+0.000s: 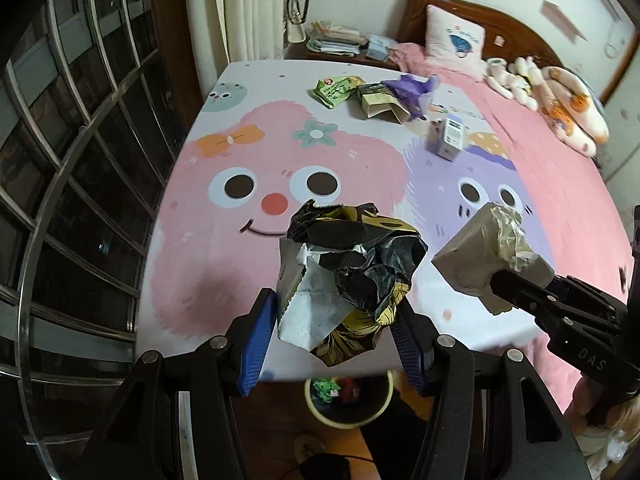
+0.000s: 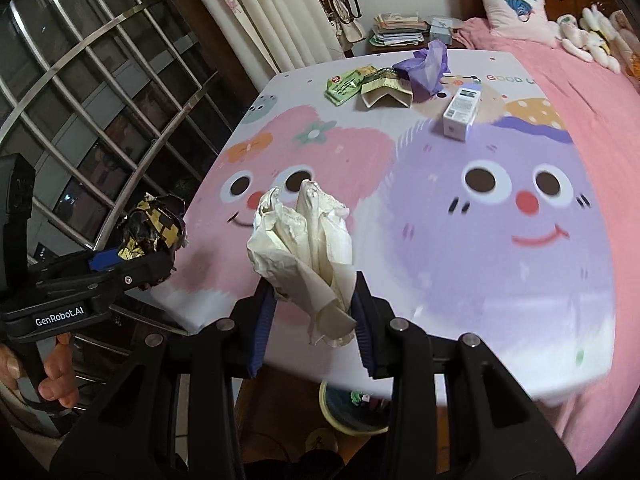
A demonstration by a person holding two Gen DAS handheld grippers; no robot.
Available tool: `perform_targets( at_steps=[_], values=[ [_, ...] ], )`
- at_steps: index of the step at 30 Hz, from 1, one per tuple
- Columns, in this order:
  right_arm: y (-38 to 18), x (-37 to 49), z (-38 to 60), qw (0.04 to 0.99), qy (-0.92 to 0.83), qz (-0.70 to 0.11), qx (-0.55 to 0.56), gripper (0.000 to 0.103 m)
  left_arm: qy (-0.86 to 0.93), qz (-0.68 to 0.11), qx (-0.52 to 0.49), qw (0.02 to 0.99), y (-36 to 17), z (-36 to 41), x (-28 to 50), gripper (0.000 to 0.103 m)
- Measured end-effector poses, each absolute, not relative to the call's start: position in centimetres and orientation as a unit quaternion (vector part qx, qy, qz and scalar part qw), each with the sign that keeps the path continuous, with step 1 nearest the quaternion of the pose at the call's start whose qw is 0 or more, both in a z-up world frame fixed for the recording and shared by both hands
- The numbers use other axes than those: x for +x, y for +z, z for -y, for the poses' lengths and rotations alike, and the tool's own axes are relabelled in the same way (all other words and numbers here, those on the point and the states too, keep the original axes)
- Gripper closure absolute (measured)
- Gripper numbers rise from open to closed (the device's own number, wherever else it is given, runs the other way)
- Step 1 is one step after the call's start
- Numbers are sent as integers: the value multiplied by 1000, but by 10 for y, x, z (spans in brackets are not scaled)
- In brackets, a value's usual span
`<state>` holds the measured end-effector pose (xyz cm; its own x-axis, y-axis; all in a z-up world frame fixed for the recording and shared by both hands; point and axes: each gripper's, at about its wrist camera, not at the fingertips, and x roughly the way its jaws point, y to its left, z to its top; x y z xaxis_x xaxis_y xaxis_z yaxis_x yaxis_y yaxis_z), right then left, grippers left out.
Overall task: Collect trash
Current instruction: 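Carry the black-gold wrapper and white tissue down toward the bin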
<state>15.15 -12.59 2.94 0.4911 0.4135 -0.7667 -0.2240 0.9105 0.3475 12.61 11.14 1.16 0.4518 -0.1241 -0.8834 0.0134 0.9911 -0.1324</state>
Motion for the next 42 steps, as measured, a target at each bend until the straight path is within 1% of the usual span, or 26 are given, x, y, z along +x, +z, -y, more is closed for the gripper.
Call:
perform_targets(
  at_steps=[5,9,14,22,30,36,42],
  values=[
    [36,94,107,866,167,-459,106,70,-67,-520,-47,850,8,-129,78,47],
    [29,57,93,863,158,-467,113,70,-82,-526,-41,846,0,-138,48,47],
    [10,22,76,850,155,-492,109,70,-96,-541,-40,834,-16,-141,21,47],
    [-29,-4,72,829,141,-529,118,70,-113,-571,-28,813,-50,-129,-2,47],
    [-90,-14,80,803,120,-565,148,70,-126,-597,9,792,-102,-100,-11,47],
    [-153,-15,93,783,84,-591,173,70,-147,-619,31,771,-160,-74,-17,47],
    [-221,-13,108,766,51,-614,181,69,-150,-644,35,750,-231,-54,-6,46]
  ],
)
